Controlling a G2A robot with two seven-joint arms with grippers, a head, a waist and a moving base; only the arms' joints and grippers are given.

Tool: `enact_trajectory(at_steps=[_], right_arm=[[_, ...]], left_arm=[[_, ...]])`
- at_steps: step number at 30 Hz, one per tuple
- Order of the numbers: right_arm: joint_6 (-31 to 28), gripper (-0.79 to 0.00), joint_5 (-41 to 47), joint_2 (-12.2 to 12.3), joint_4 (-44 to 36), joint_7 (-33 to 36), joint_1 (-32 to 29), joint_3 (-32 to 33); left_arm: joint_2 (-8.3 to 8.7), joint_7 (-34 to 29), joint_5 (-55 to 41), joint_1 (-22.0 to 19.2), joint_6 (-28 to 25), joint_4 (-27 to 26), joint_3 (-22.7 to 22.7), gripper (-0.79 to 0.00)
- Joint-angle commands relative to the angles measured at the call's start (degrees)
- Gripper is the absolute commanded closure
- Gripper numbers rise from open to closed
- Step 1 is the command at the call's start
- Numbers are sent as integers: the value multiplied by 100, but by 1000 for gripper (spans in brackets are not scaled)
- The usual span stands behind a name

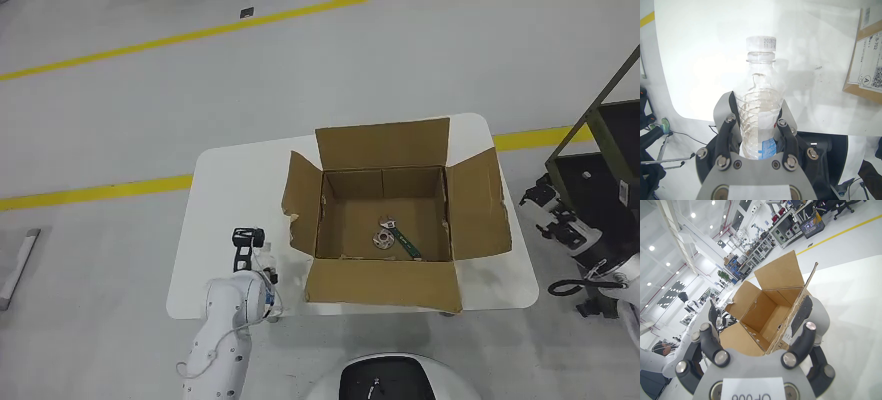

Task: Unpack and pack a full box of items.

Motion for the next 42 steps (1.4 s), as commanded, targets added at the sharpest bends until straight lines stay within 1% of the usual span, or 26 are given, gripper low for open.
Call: enact_trajectory(at_steps=[1, 5, 9, 12, 13, 19, 22, 24, 26, 27, 28, 29, 31, 33, 35, 37, 39, 41, 42], right_arm=[[-13, -785, -9, -2, -3, -7, -15, -3], [-39, -785, -89, 0, -33, 42, -24, -11], [-42, -785, -118, 1, -36, 76, -20, -24], [-21, -785, -130, -1, -45, 81, 7, -53], [-13, -785, -135, -1, -48, 88, 17, -67], [22, -785, -167, -1, -54, 115, 84, -117], [12, -785, -195, 2, -63, 147, 123, -132], [-11, -785, -230, 5, -96, 171, 156, -143], [-49, -391, -262, 7, -158, 180, 193, -156], [-73, -249, -304, 9, -207, 198, 214, -161], [-83, -12, -331, 11, -271, 214, 235, -177], [-79, 0, -380, 13, -347, 237, 261, -194], [-80, 0, -574, 20, -570, 330, 329, -258], [-5, 0, -783, 26, -795, 484, 400, -406], [205, 0, -1163, 34, -966, 704, 521, -596], [534, 0, -1550, 34, -1050, 896, 692, -865], [880, 0, -1917, 28, -984, 1139, 924, -1215], [1123, 0, -2283, 8, -830, 1121, 1192, -1538], [1191, 0, -2286, -12, -710, 1073, 1268, -1720]], left_arm=[[-3, 129, 250, -70, 5, 227, 85, 0], [-22, 285, 467, -215, 87, 600, 199, 0], [-45, 337, 459, -323, 114, 841, 259, 0], [-63, 327, 439, -377, 94, 977, 320, -348], [-69, 320, 429, -391, 90, 1008, 337, -785], [-87, 281, 417, -470, 29, 1097, 373, -785], [-90, 335, 400, -451, 55, 1022, 342, -785], [-86, 369, 401, -411, -21, 905, 333, -785], [-84, 377, 355, -349, 4, 732, 284, -785], [-81, 366, 362, -310, -7, 644, 271, -785], [-81, 352, 317, -277, -4, 540, 246, -785], [-79, 336, 289, -242, -4, 443, 218, -785], [-71, 310, 296, -168, -16, 278, 167, -785], [-70, 304, 295, -160, -17, 250, 158, -785], [-70, 304, 295, -160, -17, 250, 158, -785], [-70, 304, 295, -160, -17, 250, 158, -785], [-70, 304, 295, -160, -17, 250, 158, -785], [-70, 304, 295, -160, -17, 250, 158, -785], [-70, 304, 295, -160, -17, 250, 158, -785]])
